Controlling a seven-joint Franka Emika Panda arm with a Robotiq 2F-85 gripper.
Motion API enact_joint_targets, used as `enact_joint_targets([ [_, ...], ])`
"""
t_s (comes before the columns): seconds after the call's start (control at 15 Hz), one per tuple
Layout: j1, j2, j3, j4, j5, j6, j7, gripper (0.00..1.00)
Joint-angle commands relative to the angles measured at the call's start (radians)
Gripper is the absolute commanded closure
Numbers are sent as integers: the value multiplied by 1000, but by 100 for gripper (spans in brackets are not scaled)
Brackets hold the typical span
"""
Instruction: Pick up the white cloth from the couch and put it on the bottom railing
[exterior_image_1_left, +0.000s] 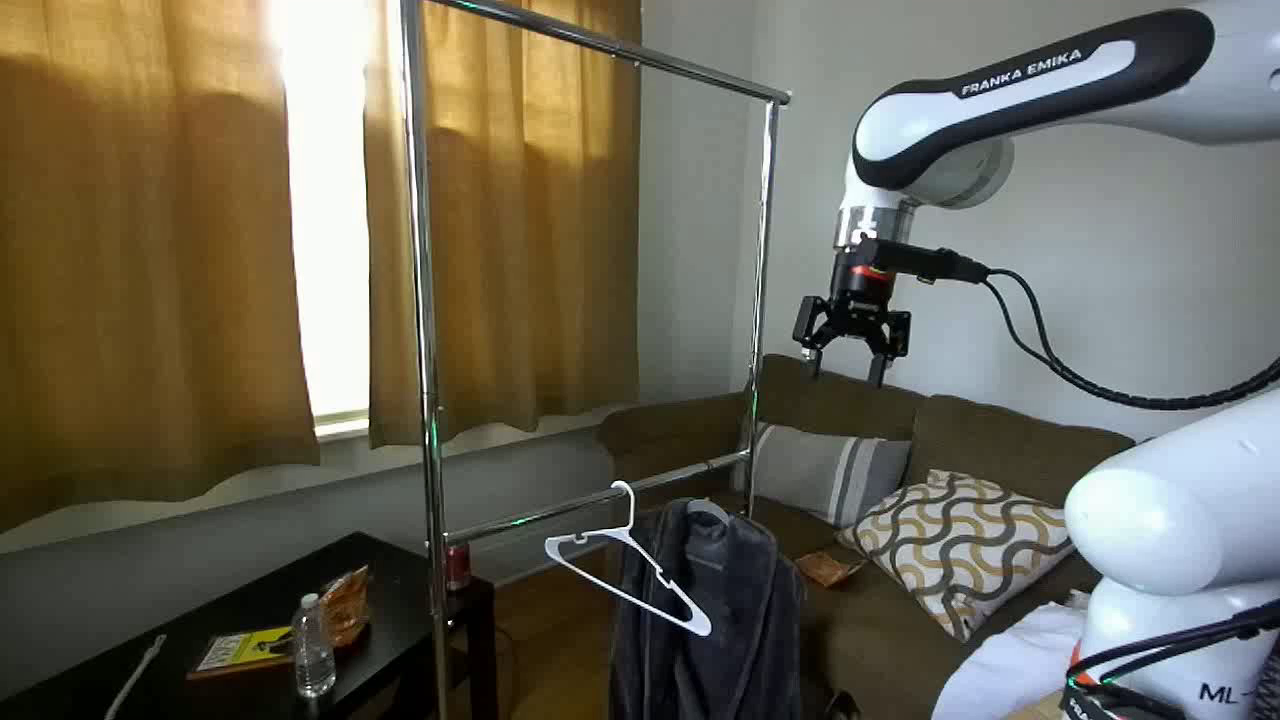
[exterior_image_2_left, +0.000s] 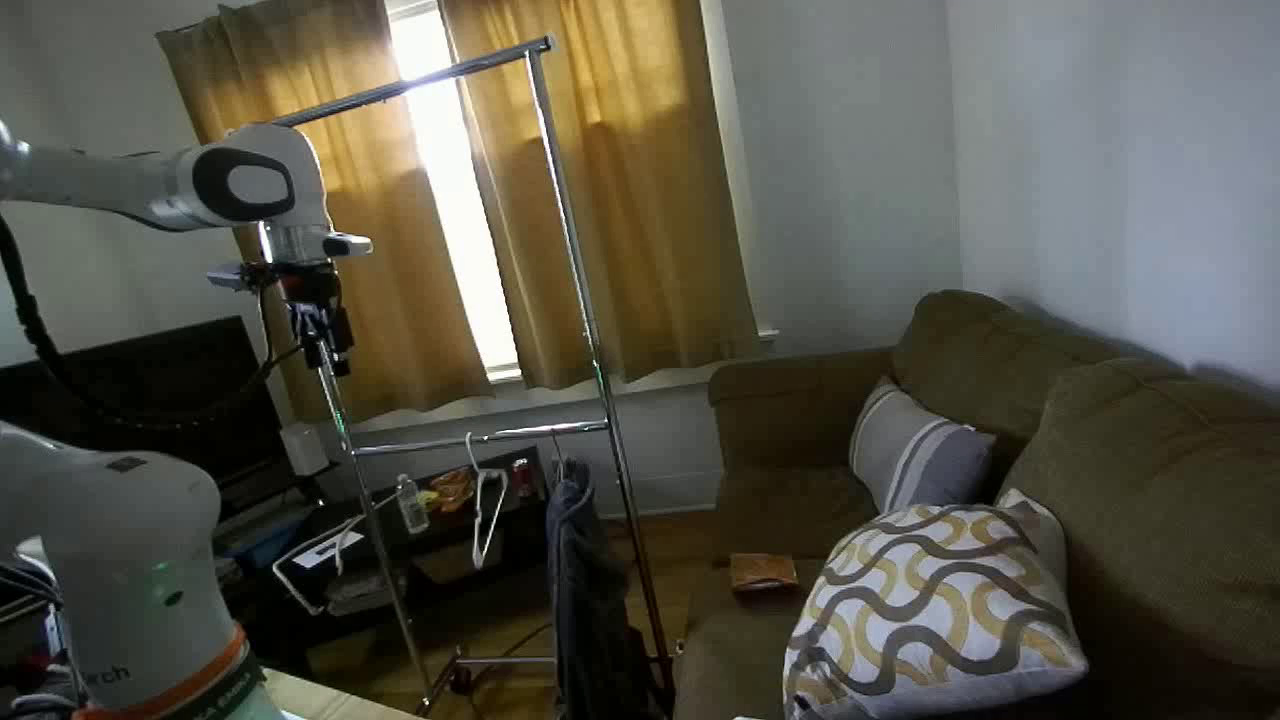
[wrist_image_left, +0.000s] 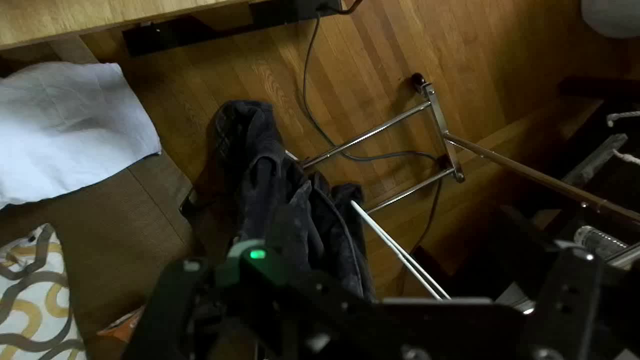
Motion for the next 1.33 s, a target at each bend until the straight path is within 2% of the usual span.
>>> enact_joint_targets([
  [0.0,-14,0,10,3,7,-4,-7,0],
  [0.33,-15,17,-3,9,13,-30,-12,0],
  [0.47,-74,54,-42,0,-26,-28,-1,0],
  [0.73,-194,124,-183,-4,-102,-81,-77,0],
  [0.93,-287,212,-317,-5,-137,-97,-160,0],
  [1.27,-415,348,-480,1,-208,-22,-300,0],
])
